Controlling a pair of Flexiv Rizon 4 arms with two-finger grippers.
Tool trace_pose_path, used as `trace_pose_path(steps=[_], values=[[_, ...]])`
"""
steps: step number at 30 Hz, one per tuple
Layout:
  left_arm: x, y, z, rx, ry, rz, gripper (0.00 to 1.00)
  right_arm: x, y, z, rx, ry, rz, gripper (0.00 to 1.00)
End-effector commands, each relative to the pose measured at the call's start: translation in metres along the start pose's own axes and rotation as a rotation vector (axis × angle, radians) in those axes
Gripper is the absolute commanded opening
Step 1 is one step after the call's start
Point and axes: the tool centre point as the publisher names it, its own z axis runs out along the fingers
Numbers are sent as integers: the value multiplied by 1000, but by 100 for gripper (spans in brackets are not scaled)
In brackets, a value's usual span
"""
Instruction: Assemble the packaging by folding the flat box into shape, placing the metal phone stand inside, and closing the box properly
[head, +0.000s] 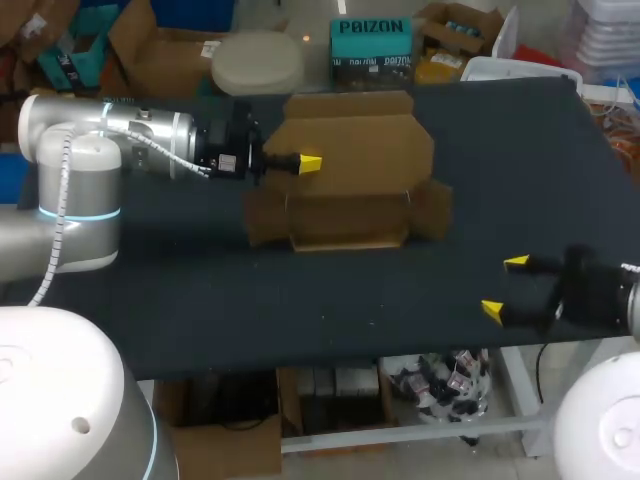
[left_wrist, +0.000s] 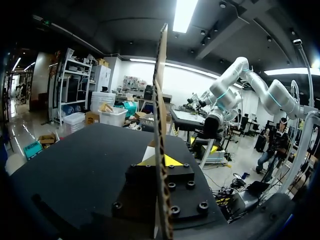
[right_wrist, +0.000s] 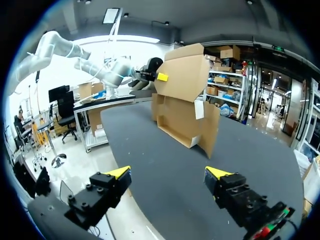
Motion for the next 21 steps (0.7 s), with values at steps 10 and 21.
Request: trace_pose_path(steps=[10, 21], values=[[-1, 3, -2, -2, 4, 0, 0, -55, 5, 57, -45, 26, -23, 100], [-1, 3, -2, -2, 4, 0, 0, -82, 15, 103, -36, 99, -44, 80]])
